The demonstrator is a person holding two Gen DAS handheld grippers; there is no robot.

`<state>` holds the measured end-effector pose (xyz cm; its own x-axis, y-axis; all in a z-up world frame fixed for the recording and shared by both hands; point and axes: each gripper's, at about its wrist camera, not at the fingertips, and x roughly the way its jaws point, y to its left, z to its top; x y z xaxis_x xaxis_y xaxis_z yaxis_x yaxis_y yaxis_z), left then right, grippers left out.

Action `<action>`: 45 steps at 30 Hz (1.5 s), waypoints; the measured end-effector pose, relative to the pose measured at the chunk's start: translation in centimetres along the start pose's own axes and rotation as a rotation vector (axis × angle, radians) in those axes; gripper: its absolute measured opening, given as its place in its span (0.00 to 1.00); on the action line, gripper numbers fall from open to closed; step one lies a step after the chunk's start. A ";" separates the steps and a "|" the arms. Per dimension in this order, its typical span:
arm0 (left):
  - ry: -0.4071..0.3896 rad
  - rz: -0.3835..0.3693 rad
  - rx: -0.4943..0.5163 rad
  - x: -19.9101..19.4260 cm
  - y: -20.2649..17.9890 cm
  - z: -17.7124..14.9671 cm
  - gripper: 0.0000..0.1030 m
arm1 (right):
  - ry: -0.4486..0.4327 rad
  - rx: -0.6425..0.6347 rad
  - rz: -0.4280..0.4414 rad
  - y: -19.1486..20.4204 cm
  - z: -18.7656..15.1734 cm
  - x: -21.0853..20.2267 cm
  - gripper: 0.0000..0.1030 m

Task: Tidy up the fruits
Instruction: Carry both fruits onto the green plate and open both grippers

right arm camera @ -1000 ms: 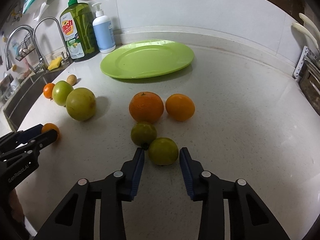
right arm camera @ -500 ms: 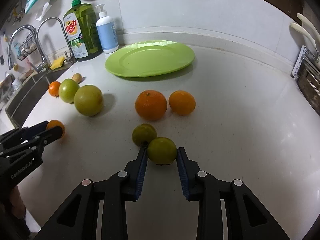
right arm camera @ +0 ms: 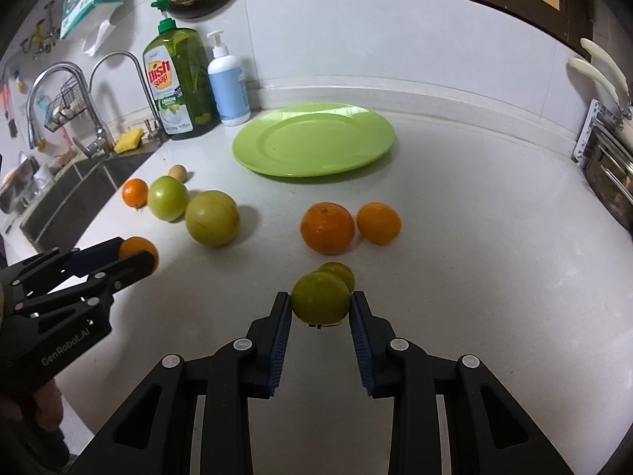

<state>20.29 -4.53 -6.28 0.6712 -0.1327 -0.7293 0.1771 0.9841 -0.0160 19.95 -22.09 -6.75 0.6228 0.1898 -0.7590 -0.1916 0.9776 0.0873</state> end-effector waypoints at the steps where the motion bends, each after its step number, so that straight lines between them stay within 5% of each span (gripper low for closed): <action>1: -0.007 -0.009 0.010 -0.2 0.0 0.2 0.35 | -0.004 0.001 0.005 0.2 0.1 -0.1 0.30; 17: -0.112 -0.052 0.052 -2.2 1.3 5.1 0.35 | -0.134 -0.013 0.066 2.9 4.5 -2.1 0.30; 26: -0.113 -0.113 0.057 -0.1 1.9 9.5 0.35 | -0.164 -0.019 0.049 2.1 8.5 -0.7 0.30; 37: -0.054 -0.131 0.111 5.7 1.4 15.3 0.28 | -0.118 -0.066 0.040 -0.2 14.3 4.1 0.30; 45: 0.050 -0.163 0.122 11.5 1.4 18.1 0.25 | -0.005 -0.052 0.051 -2.1 16.6 9.9 0.30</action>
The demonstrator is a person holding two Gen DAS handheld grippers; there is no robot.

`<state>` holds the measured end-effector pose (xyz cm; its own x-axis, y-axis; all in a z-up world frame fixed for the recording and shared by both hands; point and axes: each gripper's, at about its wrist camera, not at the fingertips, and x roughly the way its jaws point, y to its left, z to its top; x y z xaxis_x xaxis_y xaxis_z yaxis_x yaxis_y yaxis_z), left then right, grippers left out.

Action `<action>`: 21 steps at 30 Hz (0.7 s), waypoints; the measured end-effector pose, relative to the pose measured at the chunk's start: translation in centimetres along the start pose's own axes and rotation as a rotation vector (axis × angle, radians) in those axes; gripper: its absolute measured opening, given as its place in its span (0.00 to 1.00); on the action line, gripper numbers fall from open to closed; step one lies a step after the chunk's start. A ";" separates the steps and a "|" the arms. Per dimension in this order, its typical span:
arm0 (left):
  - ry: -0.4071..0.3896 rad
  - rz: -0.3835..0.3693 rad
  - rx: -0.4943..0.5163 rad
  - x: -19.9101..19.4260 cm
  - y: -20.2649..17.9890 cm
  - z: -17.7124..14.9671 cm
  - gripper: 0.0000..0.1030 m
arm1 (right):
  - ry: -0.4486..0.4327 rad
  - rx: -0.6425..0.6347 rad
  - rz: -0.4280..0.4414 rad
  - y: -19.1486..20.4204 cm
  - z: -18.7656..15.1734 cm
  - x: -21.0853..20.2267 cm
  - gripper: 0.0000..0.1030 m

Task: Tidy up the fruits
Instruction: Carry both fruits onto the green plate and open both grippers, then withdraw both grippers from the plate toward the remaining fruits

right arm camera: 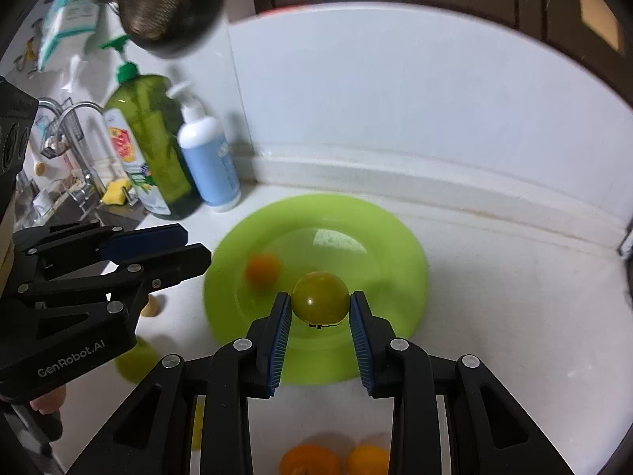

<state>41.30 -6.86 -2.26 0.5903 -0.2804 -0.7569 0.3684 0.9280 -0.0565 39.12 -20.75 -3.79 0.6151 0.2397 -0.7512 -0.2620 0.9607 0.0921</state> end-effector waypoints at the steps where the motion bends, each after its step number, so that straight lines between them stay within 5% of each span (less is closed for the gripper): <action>1: 0.006 0.004 -0.002 0.4 0.2 0.2 0.25 | 0.008 0.006 0.006 -0.2 0.1 0.5 0.30; 9: 0.045 0.017 0.001 2.2 1.0 0.3 0.25 | 0.058 -0.006 -0.012 -0.7 0.5 3.1 0.30; 15: 0.051 0.018 -0.030 2.5 1.4 0.2 0.40 | 0.045 0.000 -0.036 -0.6 0.8 3.3 0.46; 21: 0.036 0.026 -0.042 1.7 1.5 -0.3 0.49 | 0.030 -0.003 -0.045 -0.5 0.3 2.2 0.46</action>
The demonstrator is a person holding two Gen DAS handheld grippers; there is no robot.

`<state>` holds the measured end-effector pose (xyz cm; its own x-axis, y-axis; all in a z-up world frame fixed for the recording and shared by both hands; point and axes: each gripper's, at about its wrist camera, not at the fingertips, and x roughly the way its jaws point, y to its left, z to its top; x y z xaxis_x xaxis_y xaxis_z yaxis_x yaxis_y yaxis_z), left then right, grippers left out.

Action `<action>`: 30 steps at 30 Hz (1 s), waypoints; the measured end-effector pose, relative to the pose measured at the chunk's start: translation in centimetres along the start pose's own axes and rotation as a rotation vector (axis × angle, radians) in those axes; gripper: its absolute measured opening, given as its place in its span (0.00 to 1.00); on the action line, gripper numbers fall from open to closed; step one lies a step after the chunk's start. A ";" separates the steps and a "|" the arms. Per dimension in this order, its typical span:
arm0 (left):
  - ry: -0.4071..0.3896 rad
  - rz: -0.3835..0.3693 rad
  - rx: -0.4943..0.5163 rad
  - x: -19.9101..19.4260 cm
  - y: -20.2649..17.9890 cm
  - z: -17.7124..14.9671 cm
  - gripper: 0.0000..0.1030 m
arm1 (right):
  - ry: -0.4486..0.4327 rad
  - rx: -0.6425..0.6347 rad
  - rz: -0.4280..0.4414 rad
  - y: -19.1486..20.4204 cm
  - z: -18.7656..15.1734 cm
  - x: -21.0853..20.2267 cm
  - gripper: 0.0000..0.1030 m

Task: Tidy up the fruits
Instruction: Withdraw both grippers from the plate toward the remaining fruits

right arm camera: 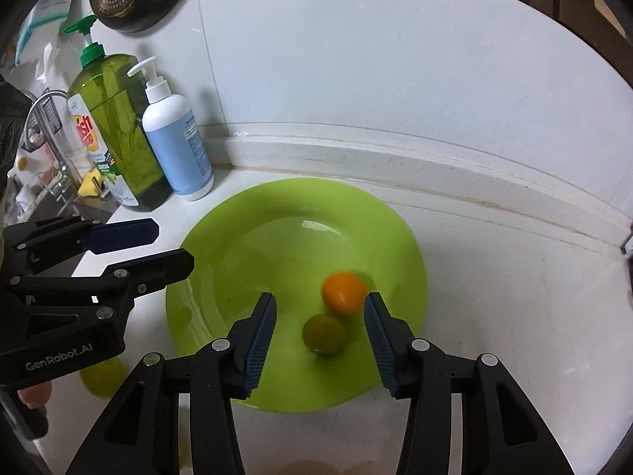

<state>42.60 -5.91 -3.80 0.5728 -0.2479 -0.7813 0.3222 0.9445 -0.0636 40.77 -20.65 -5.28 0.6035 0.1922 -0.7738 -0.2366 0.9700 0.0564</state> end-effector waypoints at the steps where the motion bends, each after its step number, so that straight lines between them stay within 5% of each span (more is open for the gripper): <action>1: -0.002 0.003 -0.003 -0.2 0.0 -0.2 0.49 | -0.002 0.002 0.001 0.0 -0.1 -0.1 0.46; 30: -0.257 0.087 -0.005 -14.6 -1.2 -7.3 0.60 | -0.211 0.016 0.029 4.6 -5.1 -13.1 0.46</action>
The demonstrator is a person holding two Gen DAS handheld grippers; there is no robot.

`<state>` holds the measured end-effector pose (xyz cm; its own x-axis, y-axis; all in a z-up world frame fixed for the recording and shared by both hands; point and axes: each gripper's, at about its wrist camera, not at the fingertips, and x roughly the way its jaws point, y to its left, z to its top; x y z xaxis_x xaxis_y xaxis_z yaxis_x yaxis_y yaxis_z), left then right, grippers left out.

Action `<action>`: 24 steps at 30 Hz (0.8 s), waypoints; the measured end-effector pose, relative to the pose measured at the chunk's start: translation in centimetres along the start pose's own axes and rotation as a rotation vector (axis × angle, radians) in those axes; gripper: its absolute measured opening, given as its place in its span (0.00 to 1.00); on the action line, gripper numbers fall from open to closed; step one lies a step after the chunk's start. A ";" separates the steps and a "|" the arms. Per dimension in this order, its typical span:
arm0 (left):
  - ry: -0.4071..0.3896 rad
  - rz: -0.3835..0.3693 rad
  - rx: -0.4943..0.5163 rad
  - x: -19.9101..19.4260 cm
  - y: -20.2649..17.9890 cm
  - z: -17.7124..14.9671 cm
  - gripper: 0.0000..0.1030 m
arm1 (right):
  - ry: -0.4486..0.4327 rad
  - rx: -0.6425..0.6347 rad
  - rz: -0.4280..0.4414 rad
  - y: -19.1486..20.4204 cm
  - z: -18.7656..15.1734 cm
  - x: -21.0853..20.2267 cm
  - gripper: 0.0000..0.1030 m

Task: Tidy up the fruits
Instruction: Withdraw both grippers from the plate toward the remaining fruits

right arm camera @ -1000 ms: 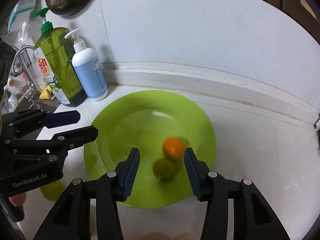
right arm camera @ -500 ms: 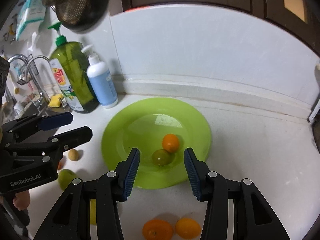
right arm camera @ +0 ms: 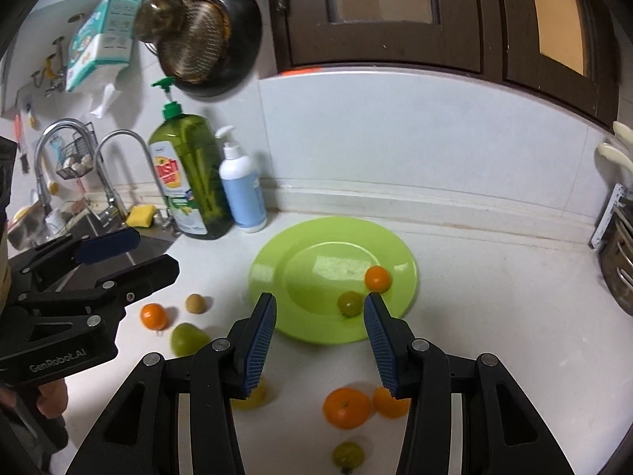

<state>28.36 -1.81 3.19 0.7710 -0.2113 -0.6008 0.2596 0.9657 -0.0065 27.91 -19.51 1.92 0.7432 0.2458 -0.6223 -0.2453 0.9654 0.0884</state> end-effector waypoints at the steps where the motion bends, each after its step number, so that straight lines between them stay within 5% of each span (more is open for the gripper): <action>1: -0.001 0.003 -0.002 -0.3 0.1 -0.3 0.60 | -0.004 0.000 0.005 0.4 -0.2 -0.2 0.46; 12: 0.007 0.054 -0.041 -4.0 2.8 -4.8 0.61 | 0.017 -0.031 0.074 4.9 -2.8 -1.1 0.50; 24: 0.031 0.055 0.017 -3.1 4.3 -8.7 0.61 | 0.076 -0.071 0.052 7.7 -5.8 0.6 0.57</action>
<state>22.02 4.30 -1.94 0.7662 -0.1525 -0.6243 0.2273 0.9729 0.0413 22.82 -12.44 -2.29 0.6792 0.2858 -0.6760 -0.3282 0.9421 0.0685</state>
